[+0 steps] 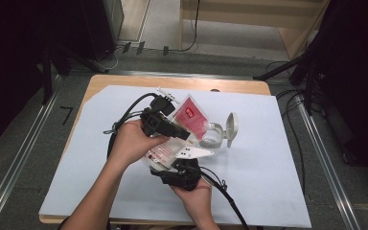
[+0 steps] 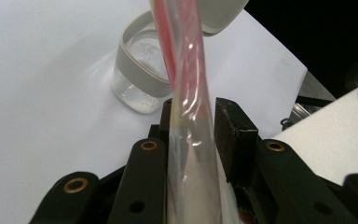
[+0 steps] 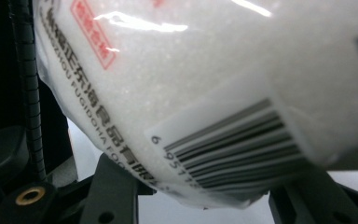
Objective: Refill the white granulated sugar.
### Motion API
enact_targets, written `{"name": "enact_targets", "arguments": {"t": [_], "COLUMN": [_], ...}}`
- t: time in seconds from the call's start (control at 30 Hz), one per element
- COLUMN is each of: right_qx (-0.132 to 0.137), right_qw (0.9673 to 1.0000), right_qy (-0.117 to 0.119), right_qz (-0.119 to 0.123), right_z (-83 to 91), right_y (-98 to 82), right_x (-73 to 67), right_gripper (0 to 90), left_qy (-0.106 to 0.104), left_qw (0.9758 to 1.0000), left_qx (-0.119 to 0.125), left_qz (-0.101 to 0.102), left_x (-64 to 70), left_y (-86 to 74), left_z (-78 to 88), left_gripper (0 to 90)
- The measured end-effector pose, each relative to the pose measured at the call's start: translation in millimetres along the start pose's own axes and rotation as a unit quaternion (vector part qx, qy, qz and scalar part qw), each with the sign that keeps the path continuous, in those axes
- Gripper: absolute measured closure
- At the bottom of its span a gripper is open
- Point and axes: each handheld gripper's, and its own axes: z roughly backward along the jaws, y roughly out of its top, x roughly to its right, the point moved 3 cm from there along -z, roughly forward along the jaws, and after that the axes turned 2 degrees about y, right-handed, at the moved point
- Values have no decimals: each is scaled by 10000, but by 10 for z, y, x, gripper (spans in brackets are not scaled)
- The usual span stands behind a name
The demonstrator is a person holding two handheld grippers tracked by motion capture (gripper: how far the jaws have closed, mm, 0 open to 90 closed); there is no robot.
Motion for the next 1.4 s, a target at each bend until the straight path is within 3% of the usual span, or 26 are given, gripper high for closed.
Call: {"name": "enact_targets", "arguments": {"t": [0.17, 0.3, 0.43, 0.53, 0.6, 0.7, 0.8, 0.9, 0.97, 1.07, 1.13, 1.2, 1.27, 1.4], "right_qx": [83, 144, 163, 61, 25, -65, -176, -194, -194, -212, -184, -113, -56, 5], "right_qw": [10000, 9999, 9998, 9990, 9978, 9973, 9943, 9952, 9957, 9974, 9984, 9993, 9996, 9994], "right_qy": [33, 47, 66, -298, -463, -523, -781, -782, -762, -616, -504, -358, -245, -298], "right_qz": [-33, -54, -24, 320, 466, 515, 699, 557, 492, 309, 198, 39, -145, -199], "right_z": [24, 51, 64, 80, 95, 89, 51, 43, 37, 19, 9, 1, 6, 32], "right_y": [12, 28, 40, 69, 87, 102, 101, 114, 130, 146, 141, 137, 129, 124], "right_x": [0, 9, -3, -38, -41, -55, -89, -73, -57, -50, -36, -7, 30, 73], "right_gripper": [574, 575, 574, 572, 569, 539, 520, 546, 572, 582, 589, 600, 606, 609], "left_qy": [-169, -32, -130, -191, -263, -198, -51, 25, -42, -32, -68, 52, 7, 95], "left_qw": [9998, 9998, 9999, 9998, 9995, 9995, 9996, 9994, 9991, 9989, 9987, 9987, 9982, 9986], "left_qx": [45, -63, -81, -4, 57, 65, 24, 70, 133, 170, 206, 237, 293, 242], "left_qz": [-115, -203, -46, -10, 148, 230, 280, 337, 403, 436, 472, 451, 530, 464], "left_x": [-1, -1, -6, -4, 15, 55, 88, 91, 76, 52, 38, 21, 11, -6], "left_y": [-21, -34, -34, -18, 0, 24, 44, 51, 58, 71, 75, 73, 72, 68], "left_z": [24, 45, 82, 92, 82, 40, 10, -5, -24, -37, -38, -41, -27, 36], "left_gripper": [745, 769, 833, 854, 863, 867, 862, 855, 834, 817, 739, 728, 702, 702]}}
